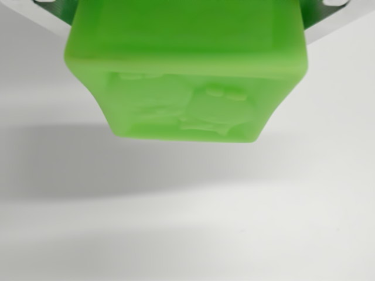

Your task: Stack cube

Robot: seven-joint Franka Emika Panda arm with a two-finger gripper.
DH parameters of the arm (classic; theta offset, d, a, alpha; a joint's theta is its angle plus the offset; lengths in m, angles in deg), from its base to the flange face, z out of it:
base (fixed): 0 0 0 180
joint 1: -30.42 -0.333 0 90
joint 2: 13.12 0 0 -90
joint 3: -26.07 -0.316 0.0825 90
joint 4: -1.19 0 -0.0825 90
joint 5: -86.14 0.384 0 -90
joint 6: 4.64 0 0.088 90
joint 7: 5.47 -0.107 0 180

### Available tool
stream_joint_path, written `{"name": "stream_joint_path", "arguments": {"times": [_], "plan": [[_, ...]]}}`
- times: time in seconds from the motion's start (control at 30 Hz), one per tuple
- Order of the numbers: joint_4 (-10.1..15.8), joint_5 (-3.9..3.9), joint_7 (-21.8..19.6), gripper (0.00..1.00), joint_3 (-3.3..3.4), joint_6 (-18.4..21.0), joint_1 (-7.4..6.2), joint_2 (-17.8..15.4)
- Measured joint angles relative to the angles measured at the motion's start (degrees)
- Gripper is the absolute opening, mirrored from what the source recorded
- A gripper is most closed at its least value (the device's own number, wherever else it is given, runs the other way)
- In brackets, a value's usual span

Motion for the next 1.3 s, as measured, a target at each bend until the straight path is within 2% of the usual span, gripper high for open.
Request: {"name": "stream_joint_path", "arguments": {"times": [0.47,1.3], "plan": [[0.8,-0.18,1.87,0.0,2.13,0.0,1.86,-0.91],[1.36,-1.03,5.28,0.0,5.84,0.13,5.67,-1.81]]}}
